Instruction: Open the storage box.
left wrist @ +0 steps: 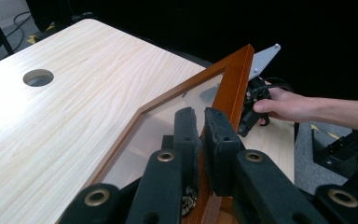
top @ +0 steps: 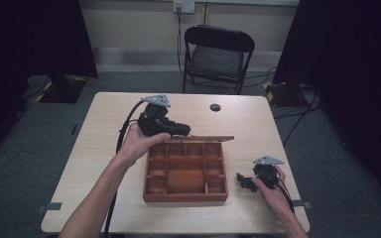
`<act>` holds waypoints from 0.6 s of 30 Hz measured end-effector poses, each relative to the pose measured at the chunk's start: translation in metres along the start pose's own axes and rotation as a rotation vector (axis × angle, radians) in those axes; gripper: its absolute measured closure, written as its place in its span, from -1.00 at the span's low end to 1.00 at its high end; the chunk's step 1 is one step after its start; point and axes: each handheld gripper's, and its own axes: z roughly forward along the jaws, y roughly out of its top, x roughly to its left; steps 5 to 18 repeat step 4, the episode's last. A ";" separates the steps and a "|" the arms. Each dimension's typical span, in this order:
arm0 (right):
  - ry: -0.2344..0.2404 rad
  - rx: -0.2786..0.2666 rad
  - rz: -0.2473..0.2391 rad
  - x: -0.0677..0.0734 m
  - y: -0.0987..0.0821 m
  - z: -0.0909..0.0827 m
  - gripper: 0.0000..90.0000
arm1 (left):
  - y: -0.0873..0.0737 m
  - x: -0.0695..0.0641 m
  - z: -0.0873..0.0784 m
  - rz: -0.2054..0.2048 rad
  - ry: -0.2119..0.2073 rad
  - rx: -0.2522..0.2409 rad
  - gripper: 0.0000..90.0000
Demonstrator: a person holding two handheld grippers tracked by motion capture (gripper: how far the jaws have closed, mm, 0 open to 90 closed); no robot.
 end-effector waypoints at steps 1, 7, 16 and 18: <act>0.000 0.000 0.000 0.000 0.000 0.000 -0.87 | 0.000 0.000 0.000 -0.001 0.001 0.000 0.86; 0.000 0.000 0.000 0.000 0.000 0.000 -0.87 | 0.000 0.000 0.000 -0.002 0.000 -0.002 0.86; 0.000 0.000 0.000 0.000 0.000 0.000 -0.87 | 0.000 0.000 0.000 -0.002 0.000 -0.002 0.86; 0.000 0.000 0.000 0.000 0.000 0.000 -0.87 | 0.000 0.000 0.000 -0.002 0.000 -0.002 0.86</act>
